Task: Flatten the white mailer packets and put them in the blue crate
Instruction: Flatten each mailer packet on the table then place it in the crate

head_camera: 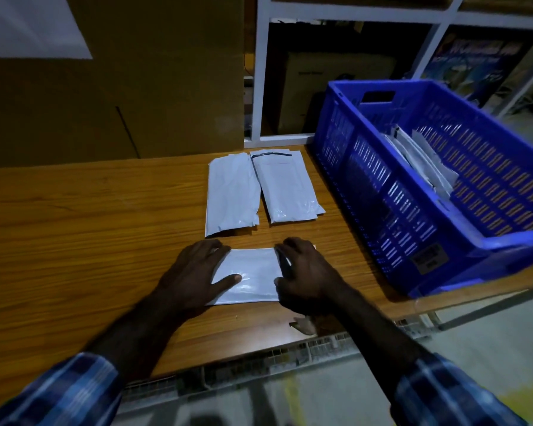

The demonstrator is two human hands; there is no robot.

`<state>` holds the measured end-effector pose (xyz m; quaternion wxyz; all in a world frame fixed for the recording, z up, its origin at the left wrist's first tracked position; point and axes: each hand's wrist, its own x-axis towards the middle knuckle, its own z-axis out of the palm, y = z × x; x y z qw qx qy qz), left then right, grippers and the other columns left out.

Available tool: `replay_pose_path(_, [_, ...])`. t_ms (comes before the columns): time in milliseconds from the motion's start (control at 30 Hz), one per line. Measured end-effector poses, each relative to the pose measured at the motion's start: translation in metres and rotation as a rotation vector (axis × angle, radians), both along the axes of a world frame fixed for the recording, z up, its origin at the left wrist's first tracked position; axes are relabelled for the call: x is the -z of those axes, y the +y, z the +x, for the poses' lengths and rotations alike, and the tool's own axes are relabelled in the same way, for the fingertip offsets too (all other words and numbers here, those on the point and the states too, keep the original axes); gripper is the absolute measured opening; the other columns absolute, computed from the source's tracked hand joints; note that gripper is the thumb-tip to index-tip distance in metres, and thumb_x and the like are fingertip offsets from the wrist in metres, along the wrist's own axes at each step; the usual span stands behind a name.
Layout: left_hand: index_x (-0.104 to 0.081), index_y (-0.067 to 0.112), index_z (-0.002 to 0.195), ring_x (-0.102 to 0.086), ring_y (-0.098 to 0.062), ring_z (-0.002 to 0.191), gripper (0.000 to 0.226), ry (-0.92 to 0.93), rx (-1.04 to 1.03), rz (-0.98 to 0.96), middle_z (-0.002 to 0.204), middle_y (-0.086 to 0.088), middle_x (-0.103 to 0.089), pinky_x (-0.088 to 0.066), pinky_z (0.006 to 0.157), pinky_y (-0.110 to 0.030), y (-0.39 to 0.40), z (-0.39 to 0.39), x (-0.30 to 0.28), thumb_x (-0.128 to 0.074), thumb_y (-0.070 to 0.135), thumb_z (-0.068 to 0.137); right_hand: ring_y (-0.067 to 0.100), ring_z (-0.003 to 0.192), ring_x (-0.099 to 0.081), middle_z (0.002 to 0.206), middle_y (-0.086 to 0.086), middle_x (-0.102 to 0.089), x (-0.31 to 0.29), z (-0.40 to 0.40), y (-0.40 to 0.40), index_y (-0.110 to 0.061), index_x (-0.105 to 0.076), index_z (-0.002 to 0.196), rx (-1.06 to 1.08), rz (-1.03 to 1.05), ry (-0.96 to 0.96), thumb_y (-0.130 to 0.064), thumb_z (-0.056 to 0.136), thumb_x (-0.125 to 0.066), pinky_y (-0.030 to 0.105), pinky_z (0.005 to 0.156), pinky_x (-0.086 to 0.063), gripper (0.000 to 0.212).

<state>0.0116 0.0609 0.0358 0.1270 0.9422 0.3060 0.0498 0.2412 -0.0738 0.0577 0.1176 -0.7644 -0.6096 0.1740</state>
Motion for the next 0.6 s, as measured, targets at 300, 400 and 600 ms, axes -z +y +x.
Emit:
replay_pose_path(300, [-0.044, 0.030, 0.141, -0.033, -0.021, 0.136, 0.088, 0.058, -0.040, -0.166, 0.143, 0.000, -0.044, -0.027, 0.106, -0.031, 0.013, 0.013, -0.030, -0.075, 0.065, 0.067, 0.026, 0.113, -0.041, 0.117, 0.007, -0.048, -0.018, 0.004, 0.020, -0.021, -0.060, 0.125, -0.110, -0.057, -0.193, -0.037, 0.076, -0.074, 0.031, 0.081, -0.028, 0.053])
replay_pose_path(400, [-0.067, 0.017, 0.116, -0.055, -0.025, 0.112, 0.056, -0.072, 0.028, -0.122, 0.113, -0.005, -0.060, -0.038, 0.088, -0.026, 0.021, 0.007, -0.047, -0.086, 0.039, 0.069, 0.030, 0.104, -0.054, 0.107, 0.008, -0.058, -0.032, 0.005, 0.025, -0.017, -0.063, 0.100, -0.096, 0.026, -0.159, -0.022, 0.078, -0.069, 0.030, 0.071, -0.037, 0.024])
replay_pose_path(600, [-0.070, 0.015, 0.101, -0.063, -0.024, 0.087, 0.036, -0.298, 0.101, 0.158, 0.095, -0.003, -0.070, -0.050, 0.071, -0.032, 0.019, -0.024, -0.077, -0.082, 0.007, 0.068, 0.028, 0.078, -0.060, 0.088, 0.007, -0.066, -0.073, -0.005, 0.020, -0.014, -0.059, 0.095, -0.154, 0.300, -0.313, -0.010, 0.076, -0.074, 0.032, 0.057, -0.037, 0.025])
